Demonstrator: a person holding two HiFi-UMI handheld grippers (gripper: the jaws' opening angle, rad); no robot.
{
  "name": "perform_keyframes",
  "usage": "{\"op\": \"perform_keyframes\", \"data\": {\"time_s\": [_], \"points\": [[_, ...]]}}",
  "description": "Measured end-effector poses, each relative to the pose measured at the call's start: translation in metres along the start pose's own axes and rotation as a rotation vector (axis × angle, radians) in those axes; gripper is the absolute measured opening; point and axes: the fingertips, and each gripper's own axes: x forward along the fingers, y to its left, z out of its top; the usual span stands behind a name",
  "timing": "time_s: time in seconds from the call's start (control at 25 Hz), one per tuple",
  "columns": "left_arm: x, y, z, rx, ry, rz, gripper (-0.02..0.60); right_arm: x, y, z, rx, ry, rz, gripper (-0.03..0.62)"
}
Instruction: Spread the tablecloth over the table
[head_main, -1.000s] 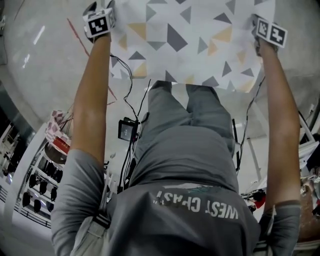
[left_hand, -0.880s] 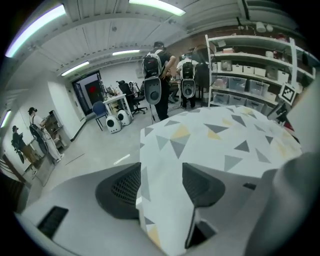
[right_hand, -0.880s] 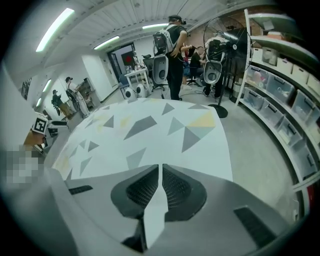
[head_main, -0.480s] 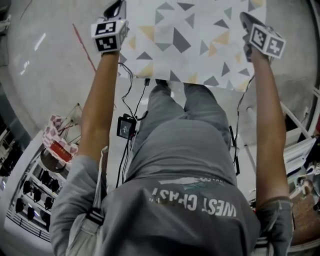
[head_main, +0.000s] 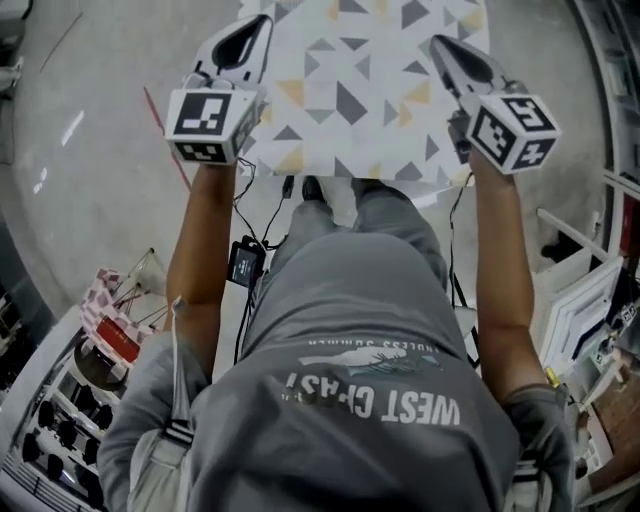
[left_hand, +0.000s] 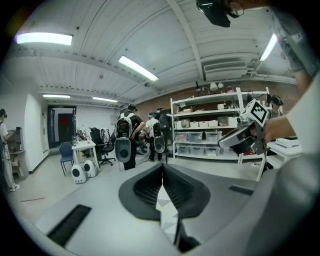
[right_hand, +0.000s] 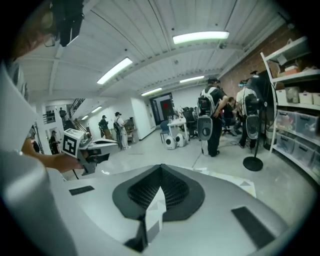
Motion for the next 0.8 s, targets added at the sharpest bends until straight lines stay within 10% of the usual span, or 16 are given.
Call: {"op": "perform_keyframes", "data": {"time_s": [0.8], "points": [[-0.176, -0.106, 0.157, 0.119, -0.307, -0.211, 0.0, -0.157, 0.213, 0.122, -0.299, -0.271, 0.05, 0.008]]}}
